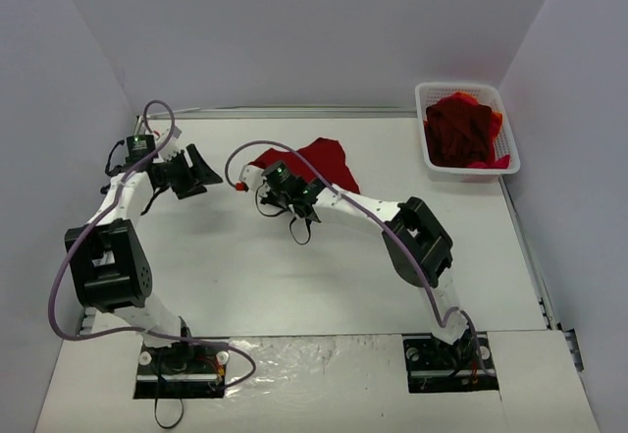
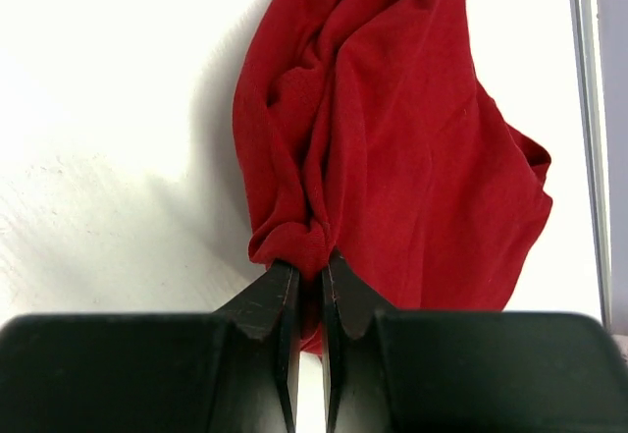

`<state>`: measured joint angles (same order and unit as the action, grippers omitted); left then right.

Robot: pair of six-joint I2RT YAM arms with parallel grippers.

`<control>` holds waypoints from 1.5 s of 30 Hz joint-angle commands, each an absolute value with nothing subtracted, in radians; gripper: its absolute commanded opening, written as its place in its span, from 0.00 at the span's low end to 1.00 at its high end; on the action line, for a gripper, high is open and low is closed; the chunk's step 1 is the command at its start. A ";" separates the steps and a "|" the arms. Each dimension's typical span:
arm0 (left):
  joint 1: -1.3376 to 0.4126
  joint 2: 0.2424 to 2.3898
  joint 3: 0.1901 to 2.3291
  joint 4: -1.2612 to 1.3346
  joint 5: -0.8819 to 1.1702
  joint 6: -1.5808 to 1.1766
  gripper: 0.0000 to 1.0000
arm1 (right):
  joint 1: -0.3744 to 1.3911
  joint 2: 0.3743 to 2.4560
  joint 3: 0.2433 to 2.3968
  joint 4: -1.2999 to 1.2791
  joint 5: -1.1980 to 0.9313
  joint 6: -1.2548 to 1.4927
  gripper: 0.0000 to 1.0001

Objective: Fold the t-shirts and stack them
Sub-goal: Put the neatly folded tshirt into the corner of the board with the left arm

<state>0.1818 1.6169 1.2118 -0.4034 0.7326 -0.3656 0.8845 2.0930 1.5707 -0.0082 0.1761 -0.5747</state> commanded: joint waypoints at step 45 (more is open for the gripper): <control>-0.055 2.169 1.348 0.080 0.963 -0.956 0.91 | 0.957 2.270 1.887 -0.195 0.114 -0.503 0.00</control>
